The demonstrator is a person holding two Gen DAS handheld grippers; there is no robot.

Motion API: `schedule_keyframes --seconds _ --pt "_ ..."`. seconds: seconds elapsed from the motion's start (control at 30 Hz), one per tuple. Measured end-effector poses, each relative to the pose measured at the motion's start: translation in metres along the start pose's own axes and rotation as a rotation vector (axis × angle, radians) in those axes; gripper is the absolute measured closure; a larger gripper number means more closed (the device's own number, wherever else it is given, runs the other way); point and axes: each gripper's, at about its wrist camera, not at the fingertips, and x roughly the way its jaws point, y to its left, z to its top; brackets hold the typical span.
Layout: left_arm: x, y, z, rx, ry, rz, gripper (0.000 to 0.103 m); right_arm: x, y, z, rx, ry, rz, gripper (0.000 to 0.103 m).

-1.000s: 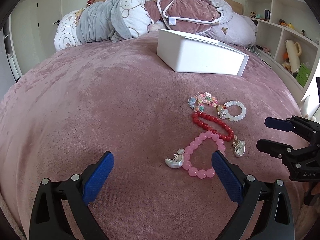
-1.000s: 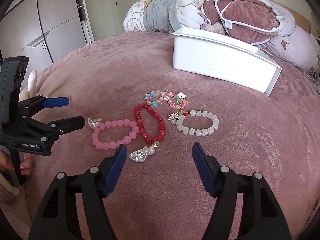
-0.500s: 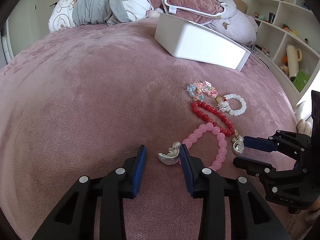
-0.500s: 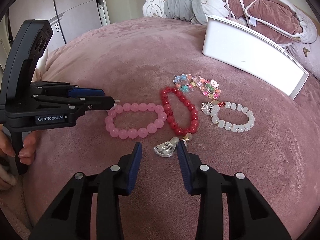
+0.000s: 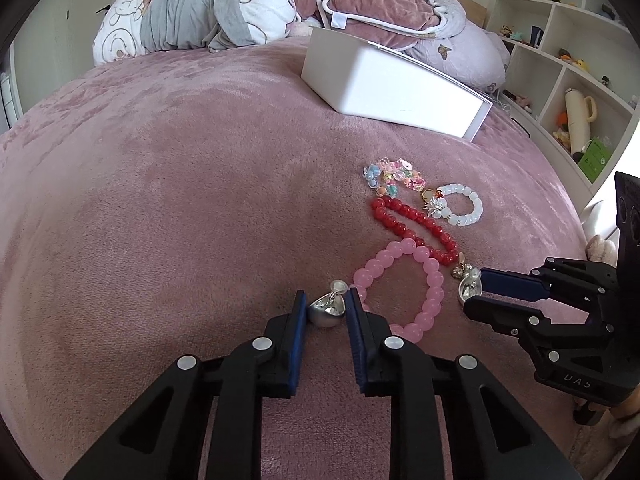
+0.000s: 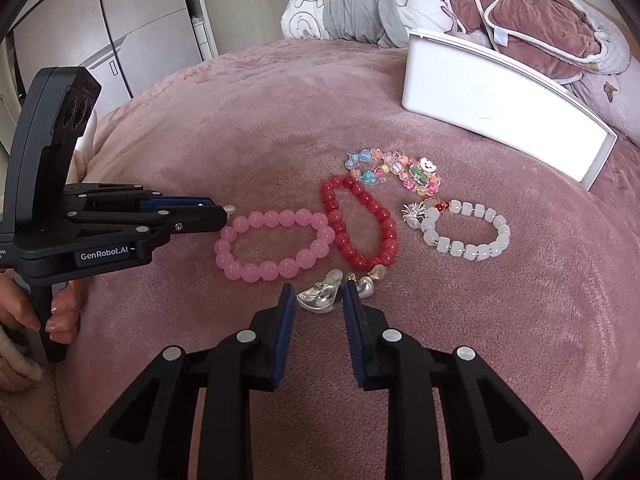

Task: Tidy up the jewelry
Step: 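Close the left tool on the silver moon charm while the right tool grasps the silver heart charm, then carry both silver charms over the white box and open both tools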

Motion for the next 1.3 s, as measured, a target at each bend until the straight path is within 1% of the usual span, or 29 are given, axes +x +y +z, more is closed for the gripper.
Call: schedule_keyframes --seconds 0.2,0.33,0.43,0.53,0.63,0.8,1.0,1.13,1.23,1.3 --pt "-0.013 -0.001 0.003 0.000 -0.036 0.000 0.079 -0.014 -0.001 0.003 0.019 -0.040 0.006 0.078" --pt "-0.023 0.001 0.010 -0.024 -0.052 -0.022 0.079 -0.028 -0.010 0.013 0.042 -0.077 0.009 0.078" --pt "-0.028 -0.001 0.022 -0.016 -0.065 -0.028 0.079 -0.040 -0.021 0.026 0.072 -0.111 0.015 0.078" --pt "-0.034 -0.006 0.037 0.004 -0.091 -0.025 0.079 -0.050 -0.035 0.042 0.080 -0.147 -0.007 0.078" --pt "-0.034 -0.010 0.054 0.019 -0.099 -0.030 0.079 -0.060 -0.051 0.061 0.094 -0.184 -0.020 0.078" --pt "-0.027 -0.015 0.090 0.027 -0.100 -0.061 0.079 -0.073 -0.081 0.095 0.105 -0.238 -0.051 0.078" --pt "-0.017 -0.035 0.144 0.083 -0.115 -0.098 0.079 -0.081 -0.118 0.134 0.105 -0.272 -0.086 0.078" --pt "-0.001 -0.049 0.183 0.102 -0.089 -0.135 0.079 -0.081 -0.147 0.163 0.124 -0.287 -0.109 0.078" --pt "0.017 -0.062 0.206 0.129 -0.061 -0.140 0.079 -0.078 -0.168 0.184 0.138 -0.294 -0.131 0.078" --pt "0.029 -0.067 0.223 0.120 -0.045 -0.155 0.079 -0.075 -0.181 0.196 0.143 -0.294 -0.137 0.078"
